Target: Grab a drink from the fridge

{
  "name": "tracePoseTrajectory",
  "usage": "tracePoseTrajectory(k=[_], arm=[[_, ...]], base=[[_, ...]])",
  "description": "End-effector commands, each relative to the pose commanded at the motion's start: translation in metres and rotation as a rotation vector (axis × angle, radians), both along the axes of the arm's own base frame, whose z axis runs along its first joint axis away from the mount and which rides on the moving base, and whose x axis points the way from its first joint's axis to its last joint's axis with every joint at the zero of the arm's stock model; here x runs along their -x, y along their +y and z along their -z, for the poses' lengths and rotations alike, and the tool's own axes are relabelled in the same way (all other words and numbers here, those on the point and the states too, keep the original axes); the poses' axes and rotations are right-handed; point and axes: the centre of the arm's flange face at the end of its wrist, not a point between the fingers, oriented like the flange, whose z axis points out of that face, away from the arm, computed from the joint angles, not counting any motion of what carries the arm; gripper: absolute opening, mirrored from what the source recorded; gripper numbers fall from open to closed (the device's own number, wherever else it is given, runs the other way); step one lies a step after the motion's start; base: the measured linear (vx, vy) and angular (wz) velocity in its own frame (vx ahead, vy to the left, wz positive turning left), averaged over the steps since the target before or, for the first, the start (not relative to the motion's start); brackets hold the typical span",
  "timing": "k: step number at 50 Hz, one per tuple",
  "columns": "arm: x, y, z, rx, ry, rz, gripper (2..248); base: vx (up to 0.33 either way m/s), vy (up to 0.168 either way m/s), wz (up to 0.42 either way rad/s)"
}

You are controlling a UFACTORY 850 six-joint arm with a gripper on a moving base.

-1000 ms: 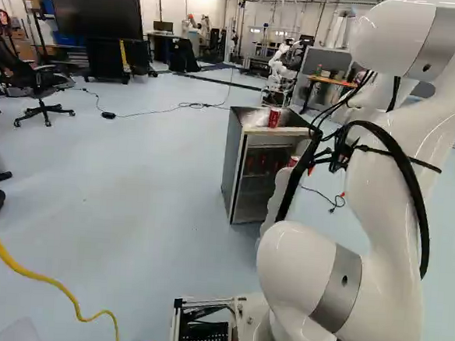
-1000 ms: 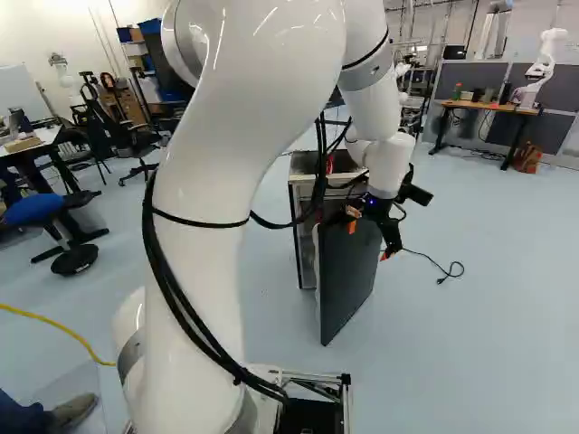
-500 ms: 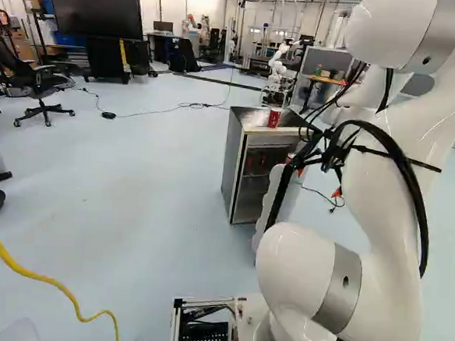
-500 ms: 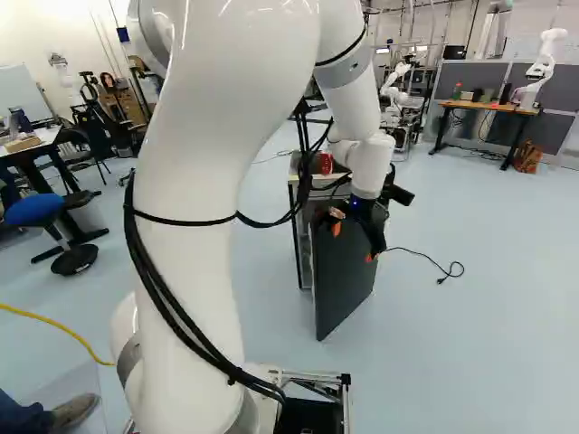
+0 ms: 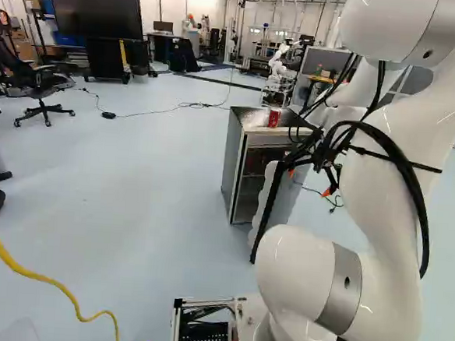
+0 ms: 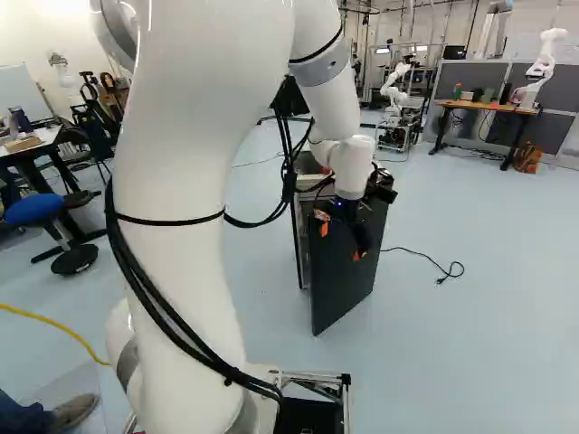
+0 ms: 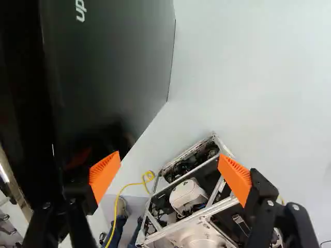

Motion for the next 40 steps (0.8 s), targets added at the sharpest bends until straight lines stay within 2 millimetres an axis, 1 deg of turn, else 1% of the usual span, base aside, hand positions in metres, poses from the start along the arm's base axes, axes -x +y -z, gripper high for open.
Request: tracePoseTrajectory(k=[40], arm=[[-0.005,0.065,-0.002,0.127,-0.164,-0.104,247]], base=[[0.000,0.000,0.000]])
